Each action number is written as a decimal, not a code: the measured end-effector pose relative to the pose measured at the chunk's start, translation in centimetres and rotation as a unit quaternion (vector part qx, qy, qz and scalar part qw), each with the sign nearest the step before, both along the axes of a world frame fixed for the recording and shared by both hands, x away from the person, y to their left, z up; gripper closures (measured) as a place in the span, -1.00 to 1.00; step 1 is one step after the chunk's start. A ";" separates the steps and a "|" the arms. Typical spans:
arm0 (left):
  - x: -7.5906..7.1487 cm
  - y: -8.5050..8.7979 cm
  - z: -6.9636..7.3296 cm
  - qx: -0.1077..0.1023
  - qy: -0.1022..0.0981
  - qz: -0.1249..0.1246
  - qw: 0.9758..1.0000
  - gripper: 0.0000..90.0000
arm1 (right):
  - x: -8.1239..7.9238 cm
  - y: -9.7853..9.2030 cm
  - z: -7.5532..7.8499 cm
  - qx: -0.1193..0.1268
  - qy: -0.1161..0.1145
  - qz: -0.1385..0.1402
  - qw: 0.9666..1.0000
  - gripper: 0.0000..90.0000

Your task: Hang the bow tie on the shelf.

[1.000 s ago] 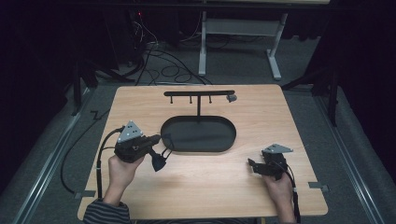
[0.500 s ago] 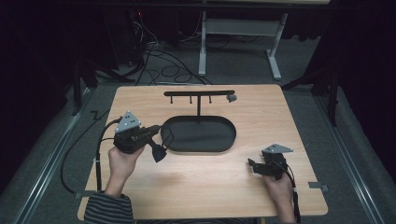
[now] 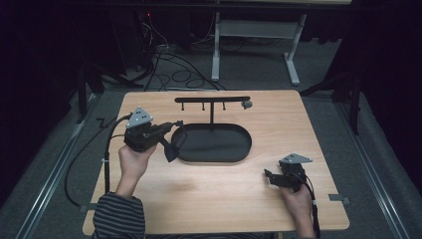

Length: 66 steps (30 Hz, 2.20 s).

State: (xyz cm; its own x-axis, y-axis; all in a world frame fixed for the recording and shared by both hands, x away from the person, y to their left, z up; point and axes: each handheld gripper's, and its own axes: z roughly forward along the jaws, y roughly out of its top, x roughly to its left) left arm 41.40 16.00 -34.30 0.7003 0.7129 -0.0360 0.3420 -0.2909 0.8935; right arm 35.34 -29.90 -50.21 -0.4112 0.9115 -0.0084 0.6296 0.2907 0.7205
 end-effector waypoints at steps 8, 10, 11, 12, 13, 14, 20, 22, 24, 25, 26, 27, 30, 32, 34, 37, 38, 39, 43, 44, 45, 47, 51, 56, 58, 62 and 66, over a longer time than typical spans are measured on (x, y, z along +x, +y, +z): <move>1.3 -0.2 0.3 -0.008 0.007 0.006 1.000 0.97 | 0.0 0.0 0.0 0.000 0.000 0.000 1.000 -0.34; 1.7 -0.3 0.4 -0.005 0.006 0.010 1.000 0.97 | 0.0 0.0 0.0 0.000 0.000 0.000 1.000 -0.34; 1.7 -0.3 0.4 -0.005 0.006 0.010 1.000 0.97 | 0.0 0.0 0.0 0.000 0.000 0.000 1.000 -0.34; 2.1 -0.4 0.6 -0.009 0.005 0.016 1.000 0.97 | 0.0 0.0 0.0 0.001 0.001 0.000 1.000 -0.34; 2.2 -0.4 0.6 -0.010 0.005 0.019 1.000 0.97 | 0.0 0.0 0.0 0.001 0.001 0.000 1.000 -0.34; 2.4 -0.4 0.7 -0.011 0.005 0.022 1.000 0.97 | 0.0 0.0 0.0 0.001 0.001 0.000 1.000 -0.34; 3.3 -1.1 1.1 -0.004 0.001 0.030 1.000 0.97 | 0.0 0.0 0.0 0.001 0.000 0.000 1.000 -0.34; 3.4 -1.3 1.2 -0.003 0.001 0.030 1.000 0.97 | 0.0 0.0 0.0 0.001 0.000 0.000 1.000 -0.34; 3.7 -1.6 1.3 -0.003 -0.003 0.032 0.999 0.97 | 0.0 0.0 0.0 0.001 0.000 0.000 1.000 -0.34; 3.8 -1.7 1.4 -0.004 -0.003 0.032 0.999 0.97 | 0.0 0.0 0.0 0.001 0.000 0.000 1.000 -0.34; 4.0 -1.8 1.4 -0.001 -0.004 0.034 0.999 0.97 | 0.0 0.0 0.0 0.001 0.000 0.000 1.000 -0.34; 4.1 -2.0 1.4 0.002 -0.004 0.035 0.999 0.97 | 0.0 0.0 0.0 0.001 0.001 0.000 1.000 -0.34; 4.7 -2.3 1.4 0.007 -0.004 0.041 0.999 0.97 | 0.0 0.0 0.0 0.001 0.000 0.000 1.000 -0.34; 5.2 -2.5 1.3 0.009 -0.003 0.048 0.999 0.97 | 0.0 0.0 0.0 0.001 0.000 0.000 1.000 -0.34; 5.4 -2.6 1.2 0.009 -0.004 0.051 0.999 0.97 | 0.0 0.0 0.0 0.001 0.001 0.000 1.000 -0.35; 5.8 -2.7 0.9 0.008 -0.001 0.058 0.998 0.97 | 0.0 0.0 0.0 0.001 0.001 0.000 1.000 -0.35; 6.0 -2.8 0.7 0.012 0.000 0.061 0.998 0.97 | 0.0 0.0 0.0 0.000 0.000 0.001 1.000 -0.35; 6.0 -2.8 0.7 0.012 0.000 0.061 0.998 0.96 | 0.0 0.0 0.0 0.000 0.000 0.001 1.000 -0.35; 6.4 -2.8 0.3 0.016 -0.003 0.073 0.997 0.92 | 0.0 0.0 0.0 0.000 0.000 0.001 1.000 -0.35; 6.5 -2.9 0.2 0.017 -0.002 0.074 0.997 0.92 | 0.0 0.0 0.0 0.000 0.000 0.001 1.000 -0.35; 6.5 -2.9 0.2 0.020 -0.001 0.074 0.997 0.91 | 0.0 0.0 0.0 0.000 0.001 0.001 1.000 -0.35; 6.5 -3.0 0.1 0.026 -0.003 0.076 0.997 0.92 | 0.0 0.0 0.0 0.000 0.000 0.001 1.000 -0.35; 6.5 -2.8 -0.1 0.028 -0.001 0.077 0.997 0.91 | 0.0 0.0 0.0 0.000 0.000 0.001 1.000 -0.35; 6.4 -2.3 -0.5 0.021 0.007 0.077 0.997 0.86 | 0.0 0.0 0.0 0.000 0.001 0.001 1.000 -0.35; 6.3 -2.2 -0.6 0.021 0.008 0.075 0.997 0.85 | 0.0 0.0 0.0 0.001 0.001 0.001 1.000 -0.35; 6.2 -2.4 -0.5 0.025 0.004 0.074 0.997 0.85 | 0.0 0.0 0.0 0.001 0.000 0.001 1.000 -0.35; 6.2 -2.4 -0.4 0.021 0.004 0.076 0.997 0.84 | 0.0 0.0 0.0 0.001 0.000 0.001 1.000 -0.35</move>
State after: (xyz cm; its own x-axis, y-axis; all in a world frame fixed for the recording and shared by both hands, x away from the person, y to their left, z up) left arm 47.58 13.62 -34.69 0.5845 0.8114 -0.0080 0.3914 -0.2733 0.8787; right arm 35.35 -29.92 -50.21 -0.4128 0.9108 -0.0071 0.6295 0.2910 0.7204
